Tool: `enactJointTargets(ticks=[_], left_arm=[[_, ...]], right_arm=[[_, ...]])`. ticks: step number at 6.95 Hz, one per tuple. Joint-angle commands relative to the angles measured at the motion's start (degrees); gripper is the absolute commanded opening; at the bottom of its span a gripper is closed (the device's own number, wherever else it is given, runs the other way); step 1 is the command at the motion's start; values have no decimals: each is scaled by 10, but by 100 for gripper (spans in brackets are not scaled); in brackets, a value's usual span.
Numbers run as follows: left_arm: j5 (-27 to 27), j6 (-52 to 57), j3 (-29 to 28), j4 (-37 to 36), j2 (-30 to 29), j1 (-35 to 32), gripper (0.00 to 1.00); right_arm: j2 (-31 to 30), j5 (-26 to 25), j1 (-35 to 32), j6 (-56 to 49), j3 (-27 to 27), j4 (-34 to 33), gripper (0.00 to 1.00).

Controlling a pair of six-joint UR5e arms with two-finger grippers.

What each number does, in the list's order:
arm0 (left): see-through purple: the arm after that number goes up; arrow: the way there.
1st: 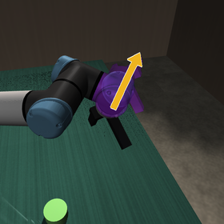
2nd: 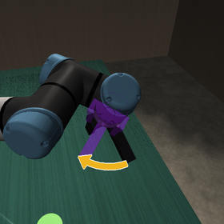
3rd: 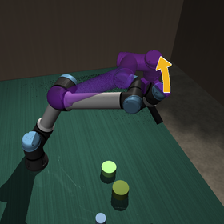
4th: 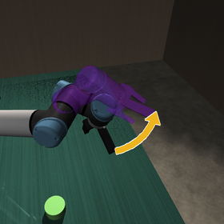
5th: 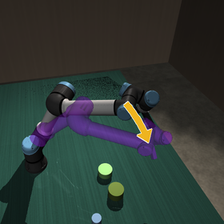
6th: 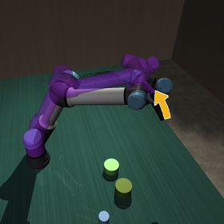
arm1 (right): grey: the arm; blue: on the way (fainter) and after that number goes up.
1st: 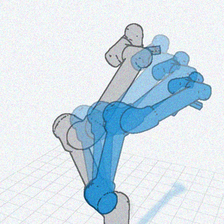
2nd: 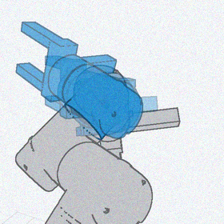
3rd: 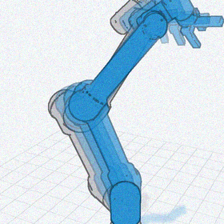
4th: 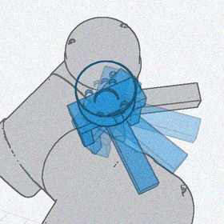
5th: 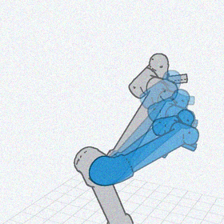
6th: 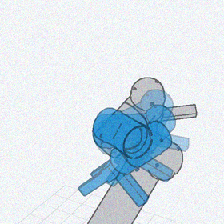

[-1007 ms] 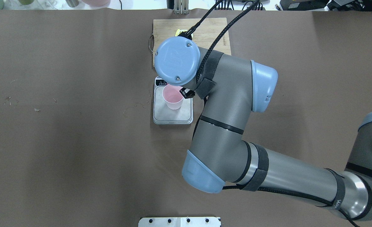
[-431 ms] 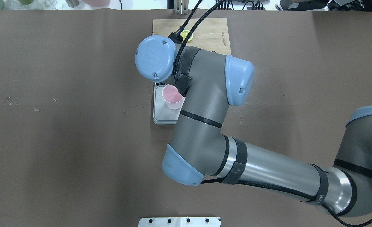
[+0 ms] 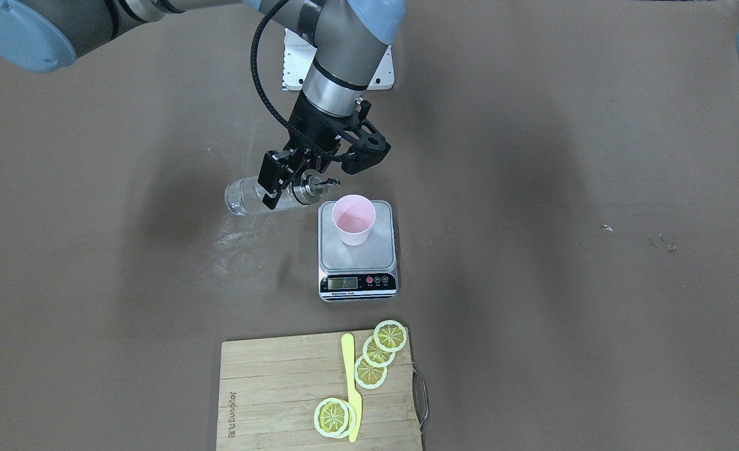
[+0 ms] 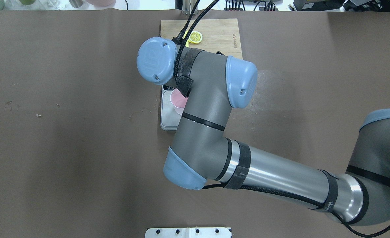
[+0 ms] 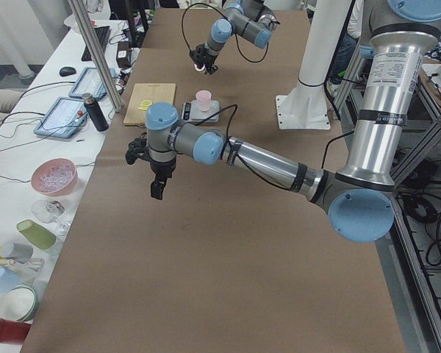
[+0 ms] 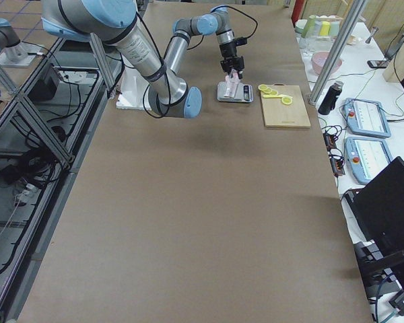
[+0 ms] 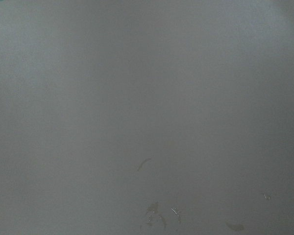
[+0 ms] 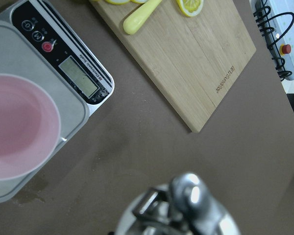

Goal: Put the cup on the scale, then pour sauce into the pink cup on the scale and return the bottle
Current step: 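Tilt the sauce bottle with the right gripper, spout toward the cup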

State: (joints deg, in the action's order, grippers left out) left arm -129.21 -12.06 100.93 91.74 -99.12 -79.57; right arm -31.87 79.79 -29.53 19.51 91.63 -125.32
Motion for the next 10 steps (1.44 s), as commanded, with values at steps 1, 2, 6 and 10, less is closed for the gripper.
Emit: enactJointTargets(ticks=[1, 2, 6, 10], left_arm=[[0, -1, 0, -1, 7, -1, 97], [-1, -1, 1, -1, 14, -1, 97], [-26, -1, -13, -2, 23, -1, 97], [-27, -2, -21, -2, 23, -1, 97]], right_arm=[[-3, -37, 0, -45, -6, 1, 0], [-1, -55, 0, -55, -20, 0, 0], [43, -112, 18, -81, -70, -54, 0], [36, -160, 41, -70, -72, -79, 0]])
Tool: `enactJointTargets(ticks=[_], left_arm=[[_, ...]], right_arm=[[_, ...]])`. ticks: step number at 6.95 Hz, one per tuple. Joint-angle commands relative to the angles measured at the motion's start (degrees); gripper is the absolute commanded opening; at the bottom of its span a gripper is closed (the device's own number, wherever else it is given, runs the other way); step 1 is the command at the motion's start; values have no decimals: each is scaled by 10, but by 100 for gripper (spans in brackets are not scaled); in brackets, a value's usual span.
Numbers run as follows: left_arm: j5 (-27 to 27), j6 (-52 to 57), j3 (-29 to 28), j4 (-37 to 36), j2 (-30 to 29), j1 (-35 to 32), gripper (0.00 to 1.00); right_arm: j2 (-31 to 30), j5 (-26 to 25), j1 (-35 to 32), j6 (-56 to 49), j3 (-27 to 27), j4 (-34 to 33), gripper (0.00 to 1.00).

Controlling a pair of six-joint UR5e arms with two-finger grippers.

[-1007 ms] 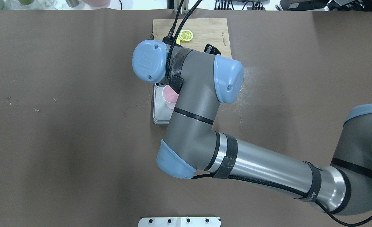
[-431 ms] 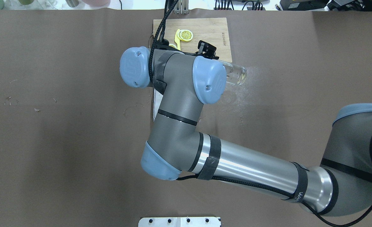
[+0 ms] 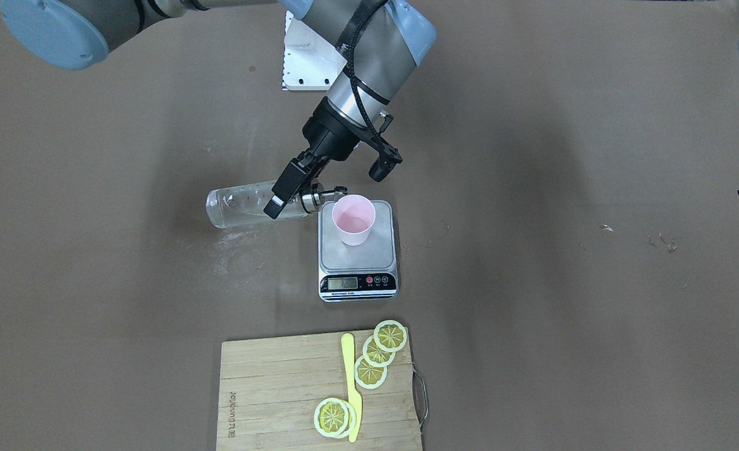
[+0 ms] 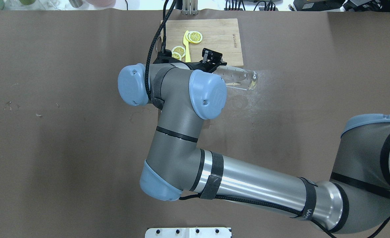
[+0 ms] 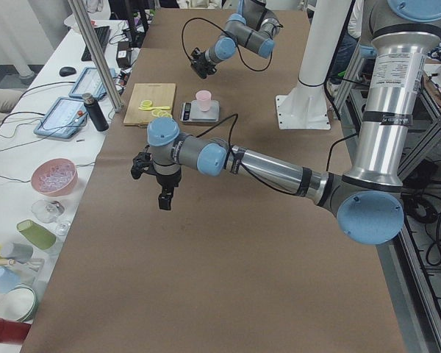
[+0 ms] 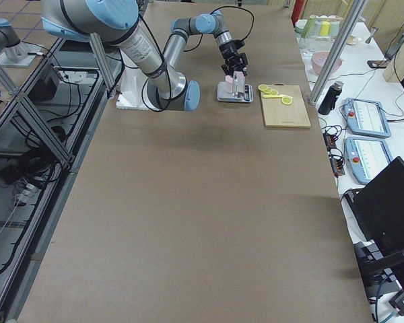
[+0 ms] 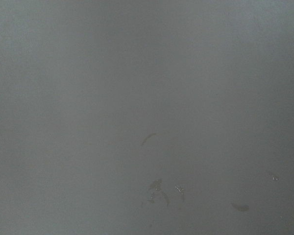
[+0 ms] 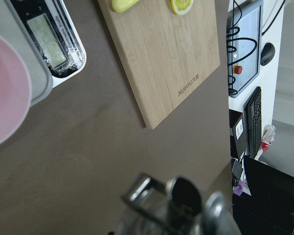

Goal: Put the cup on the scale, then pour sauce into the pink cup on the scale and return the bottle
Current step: 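Tilt the sauce bottle with the right gripper, spout toward the cup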

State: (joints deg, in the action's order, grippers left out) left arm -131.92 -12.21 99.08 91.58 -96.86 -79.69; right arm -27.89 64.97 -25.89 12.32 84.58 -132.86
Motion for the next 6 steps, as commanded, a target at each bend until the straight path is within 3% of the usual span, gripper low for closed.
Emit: enactJointTargets(ticks=[1, 6], left_arm=[[0, 0, -3, 0, 0, 0, 97], [-18, 1, -6, 0, 2, 1, 97]], right_arm=[[-15, -21, 7, 4, -2, -3, 0], [-31, -46, 15, 14, -17, -3, 0]])
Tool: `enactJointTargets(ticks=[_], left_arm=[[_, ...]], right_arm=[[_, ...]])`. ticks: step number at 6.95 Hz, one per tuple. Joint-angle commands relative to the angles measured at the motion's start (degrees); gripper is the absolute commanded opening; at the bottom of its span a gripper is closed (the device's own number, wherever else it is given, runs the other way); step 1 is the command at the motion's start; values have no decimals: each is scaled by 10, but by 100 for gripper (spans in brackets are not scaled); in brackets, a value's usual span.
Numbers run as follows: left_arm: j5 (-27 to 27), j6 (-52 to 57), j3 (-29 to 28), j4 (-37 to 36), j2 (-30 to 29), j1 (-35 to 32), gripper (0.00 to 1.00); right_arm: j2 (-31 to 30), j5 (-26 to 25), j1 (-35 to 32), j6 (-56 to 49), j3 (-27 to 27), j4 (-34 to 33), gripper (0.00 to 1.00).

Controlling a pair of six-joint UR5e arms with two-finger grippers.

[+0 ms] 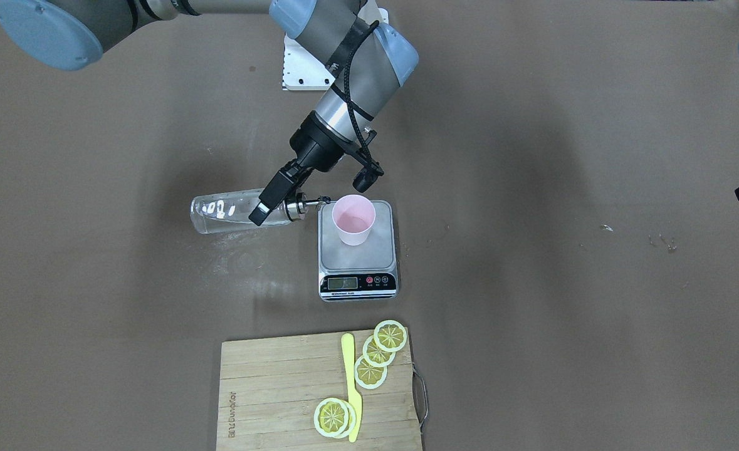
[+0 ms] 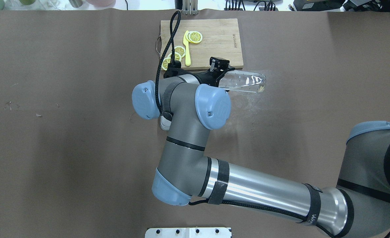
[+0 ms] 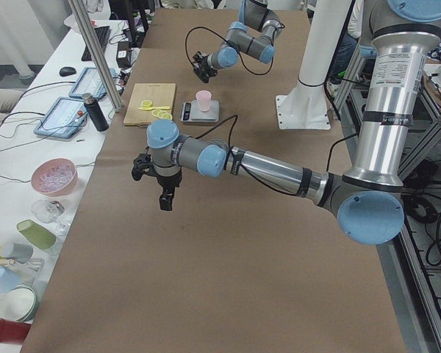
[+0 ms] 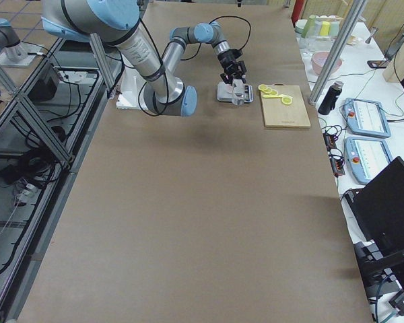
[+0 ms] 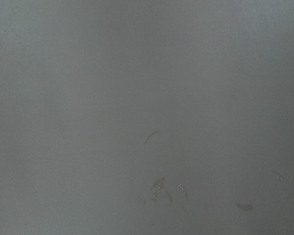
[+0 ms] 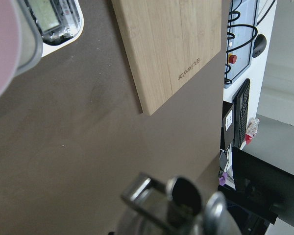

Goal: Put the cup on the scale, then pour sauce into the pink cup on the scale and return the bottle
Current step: 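Tilt the sauce bottle with the right gripper, spout toward the cup, then hold the tilted bottle over the pink cup with the right gripper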

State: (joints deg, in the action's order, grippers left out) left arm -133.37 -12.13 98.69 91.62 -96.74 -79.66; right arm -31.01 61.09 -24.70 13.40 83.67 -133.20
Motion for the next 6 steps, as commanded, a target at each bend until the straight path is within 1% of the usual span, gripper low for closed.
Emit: enactJointTargets(ticks=[1, 4, 6], left_arm=[[-3, 0, -5, 0, 1, 0, 97], [-8, 1, -10, 0, 1, 0, 97], [-22, 1, -19, 6, 1, 0, 97]], right_arm=[[2, -10, 6, 7, -11, -4, 0], [13, -34, 13, 21, -13, -50, 0], [41, -37, 15, 23, -40, -71, 0]])
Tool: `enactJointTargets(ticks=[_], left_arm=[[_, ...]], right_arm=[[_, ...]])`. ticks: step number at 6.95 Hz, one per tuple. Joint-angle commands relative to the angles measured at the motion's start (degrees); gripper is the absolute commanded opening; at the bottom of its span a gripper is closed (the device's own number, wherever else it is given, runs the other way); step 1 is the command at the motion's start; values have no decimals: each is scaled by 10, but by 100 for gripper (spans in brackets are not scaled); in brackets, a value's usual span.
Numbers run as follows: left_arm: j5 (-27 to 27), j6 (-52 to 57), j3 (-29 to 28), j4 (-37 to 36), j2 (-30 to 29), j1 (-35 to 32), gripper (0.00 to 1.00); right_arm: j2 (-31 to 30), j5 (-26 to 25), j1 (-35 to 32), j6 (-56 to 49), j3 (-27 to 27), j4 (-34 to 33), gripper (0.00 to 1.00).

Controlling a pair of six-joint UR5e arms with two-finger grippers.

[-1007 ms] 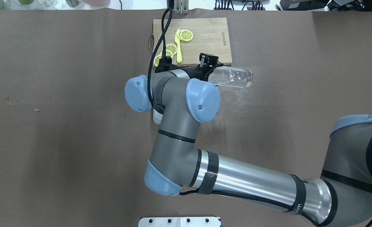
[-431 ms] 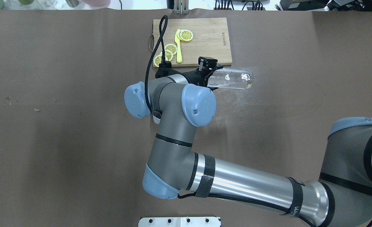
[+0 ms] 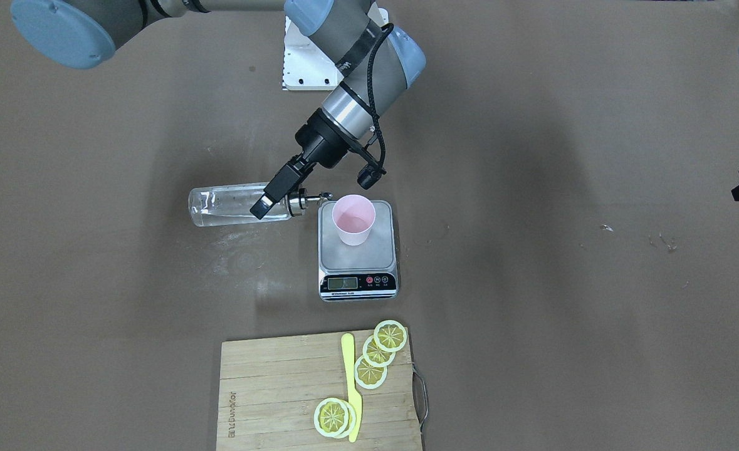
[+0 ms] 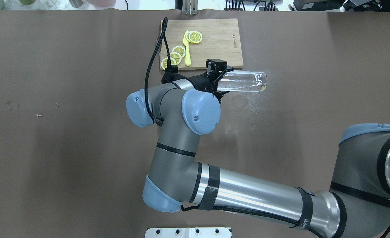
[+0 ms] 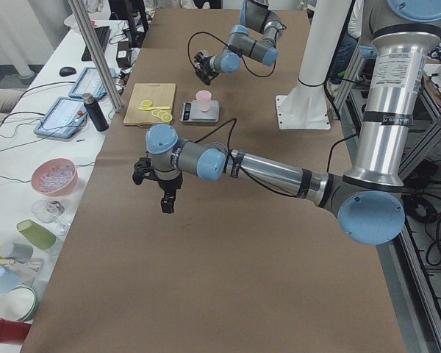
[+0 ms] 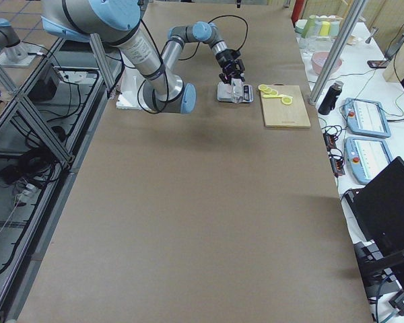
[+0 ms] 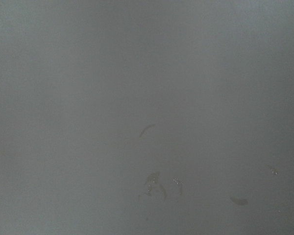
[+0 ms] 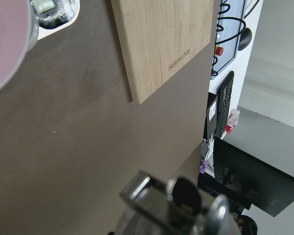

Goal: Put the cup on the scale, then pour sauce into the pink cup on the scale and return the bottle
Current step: 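Hold the tilted bottle over the pink cup with the right gripper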

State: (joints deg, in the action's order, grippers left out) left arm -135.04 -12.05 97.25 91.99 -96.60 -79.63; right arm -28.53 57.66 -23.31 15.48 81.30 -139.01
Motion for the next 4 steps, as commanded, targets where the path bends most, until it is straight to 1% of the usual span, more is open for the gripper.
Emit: enactJointTargets(ticks=[1, 4], left_arm=[[-6, 0, -6, 3, 0, 0, 97], [-7, 0, -5, 2, 0, 0, 97]], right_arm=[[21, -3, 4, 16, -25, -20, 0], [21, -20, 5, 18, -27, -37, 0]])
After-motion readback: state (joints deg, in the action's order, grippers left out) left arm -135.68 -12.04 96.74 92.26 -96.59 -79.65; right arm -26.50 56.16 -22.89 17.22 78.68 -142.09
